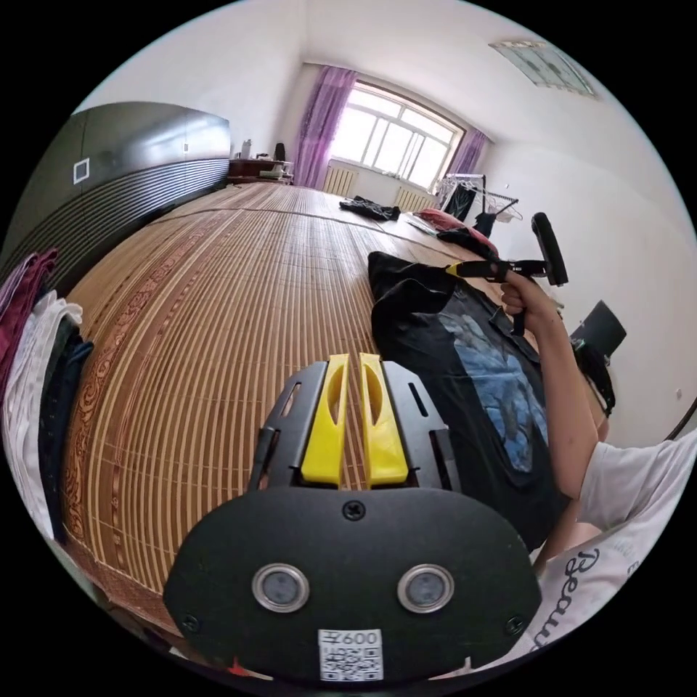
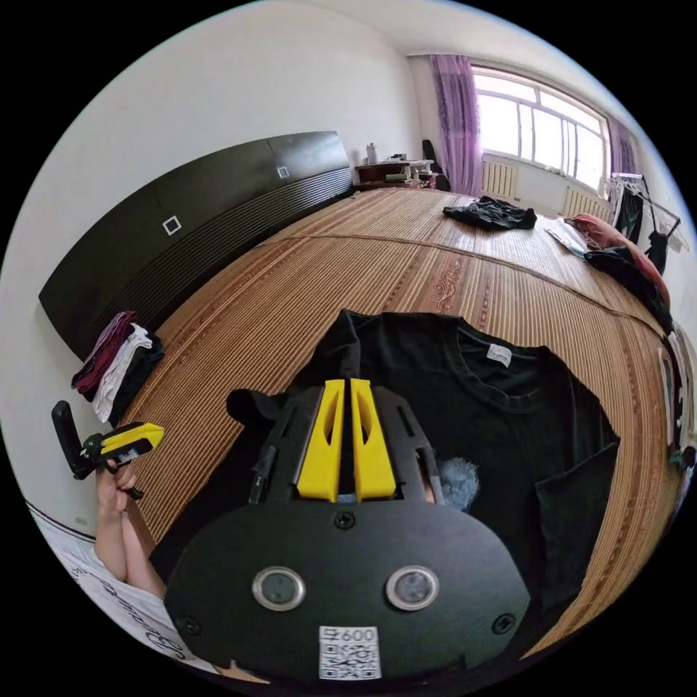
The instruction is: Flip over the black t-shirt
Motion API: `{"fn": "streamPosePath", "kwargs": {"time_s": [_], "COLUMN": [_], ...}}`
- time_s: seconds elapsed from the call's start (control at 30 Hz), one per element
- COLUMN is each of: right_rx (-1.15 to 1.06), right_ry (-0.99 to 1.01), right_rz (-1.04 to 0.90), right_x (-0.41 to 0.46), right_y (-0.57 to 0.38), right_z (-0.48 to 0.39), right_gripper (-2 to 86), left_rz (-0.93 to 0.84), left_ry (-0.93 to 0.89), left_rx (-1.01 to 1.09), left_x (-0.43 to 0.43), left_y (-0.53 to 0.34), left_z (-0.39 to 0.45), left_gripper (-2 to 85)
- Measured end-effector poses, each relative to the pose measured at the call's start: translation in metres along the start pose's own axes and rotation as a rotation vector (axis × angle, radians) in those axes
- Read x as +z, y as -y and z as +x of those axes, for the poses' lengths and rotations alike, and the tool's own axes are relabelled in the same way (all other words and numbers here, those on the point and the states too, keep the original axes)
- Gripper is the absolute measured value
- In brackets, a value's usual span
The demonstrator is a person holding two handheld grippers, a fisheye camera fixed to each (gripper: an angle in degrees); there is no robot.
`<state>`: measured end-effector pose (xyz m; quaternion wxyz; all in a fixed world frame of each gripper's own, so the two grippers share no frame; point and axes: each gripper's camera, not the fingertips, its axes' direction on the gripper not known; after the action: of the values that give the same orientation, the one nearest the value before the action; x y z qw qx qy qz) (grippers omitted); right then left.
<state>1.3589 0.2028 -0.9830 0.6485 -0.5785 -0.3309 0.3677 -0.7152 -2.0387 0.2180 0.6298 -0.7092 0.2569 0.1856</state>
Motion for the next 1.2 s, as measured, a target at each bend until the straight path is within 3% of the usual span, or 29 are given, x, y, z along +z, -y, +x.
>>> {"fn": "streamPosePath", "kwargs": {"time_s": [0.3,0.6,0.77,0.83,1.0,1.1,1.2], "right_rx": [0.098,0.147,0.138,0.142,0.132,0.135,0.169], "right_ry": [0.057,0.141,0.034,0.019,-0.001,-0.022,-0.077], "right_rz": [0.037,0.047,-0.029,-0.048,-0.071,-0.096,-0.12], "right_x": [0.006,0.007,0.012,0.013,0.015,0.018,0.015], "right_y": [-0.017,0.0,0.017,0.022,0.034,0.04,0.046], "right_z": [0.09,0.122,0.119,0.119,0.112,0.11,0.109], "right_gripper": [-0.9,-0.8,-0.9,-0.9,-0.9,-0.8,-0.7], "left_rz": [-0.089,-0.028,-0.16,-0.156,-0.156,-0.2,-0.135], "left_ry": [0.052,0.205,0.281,0.295,0.091,0.169,0.179], "left_rx": [0.177,0.324,0.775,0.817,0.773,0.877,0.937], "left_x": [0.078,0.127,0.19,0.203,0.228,0.25,0.254], "left_y": [-0.031,-0.066,-0.059,-0.059,-0.058,-0.071,-0.081], "left_z": [0.056,0.081,0.108,0.102,0.067,0.061,0.051], "left_gripper": [5.9,7.4,8.2,8.6,8.3,7.7,5.9]}}
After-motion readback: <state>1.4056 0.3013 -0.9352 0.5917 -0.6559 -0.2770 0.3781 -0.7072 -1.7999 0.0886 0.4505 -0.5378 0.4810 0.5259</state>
